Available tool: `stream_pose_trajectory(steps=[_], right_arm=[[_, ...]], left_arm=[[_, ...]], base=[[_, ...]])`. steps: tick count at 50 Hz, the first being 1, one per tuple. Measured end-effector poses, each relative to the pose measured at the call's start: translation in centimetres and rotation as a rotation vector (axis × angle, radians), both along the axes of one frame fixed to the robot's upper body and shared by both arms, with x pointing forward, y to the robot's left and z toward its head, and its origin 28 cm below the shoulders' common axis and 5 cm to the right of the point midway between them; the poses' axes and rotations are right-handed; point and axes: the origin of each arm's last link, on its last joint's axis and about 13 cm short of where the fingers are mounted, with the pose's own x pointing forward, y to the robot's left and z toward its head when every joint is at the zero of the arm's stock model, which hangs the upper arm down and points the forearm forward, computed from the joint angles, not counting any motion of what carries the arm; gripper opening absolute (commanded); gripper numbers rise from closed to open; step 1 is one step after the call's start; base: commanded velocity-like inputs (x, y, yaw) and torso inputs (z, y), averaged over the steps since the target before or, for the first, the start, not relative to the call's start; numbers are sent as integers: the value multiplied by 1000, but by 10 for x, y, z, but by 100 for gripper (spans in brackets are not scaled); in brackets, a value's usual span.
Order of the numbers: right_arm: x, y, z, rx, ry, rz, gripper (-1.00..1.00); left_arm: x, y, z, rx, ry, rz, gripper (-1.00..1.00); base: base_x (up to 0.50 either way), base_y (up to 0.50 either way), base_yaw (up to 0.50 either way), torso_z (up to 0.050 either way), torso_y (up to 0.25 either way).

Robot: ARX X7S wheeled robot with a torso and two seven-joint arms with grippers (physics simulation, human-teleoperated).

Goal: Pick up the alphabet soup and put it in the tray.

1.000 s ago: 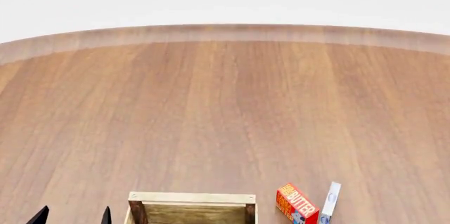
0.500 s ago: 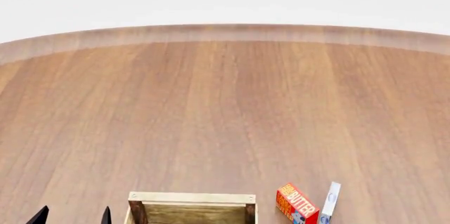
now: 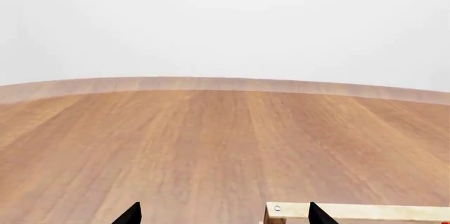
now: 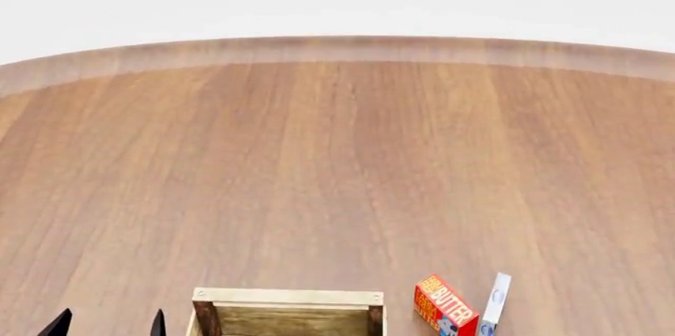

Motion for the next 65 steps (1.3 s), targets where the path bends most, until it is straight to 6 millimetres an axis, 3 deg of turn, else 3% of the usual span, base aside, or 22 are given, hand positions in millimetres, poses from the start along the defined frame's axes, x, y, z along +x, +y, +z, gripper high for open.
stream_pose_trajectory(steps=[28, 29, 50, 65], right_arm=[[0, -6, -9, -14, 14, -11, 100], [0, -6, -9, -15, 13, -10, -100], [-2, -3, -4, -10, 4, -8, -100], [-5, 4, 20, 2, -42, 22, -100]], left_arm=[[1, 0, 0, -1, 0, -1, 100], [1, 0, 0, -1, 0, -1, 100], [0, 0, 0, -2, -1, -1, 100], [0, 0, 0, -3, 0, -2, 100]], base=[[0, 0, 0, 0, 0], [0, 0, 0, 0, 0], [0, 0, 0, 0, 0], [0, 0, 0, 0, 1]])
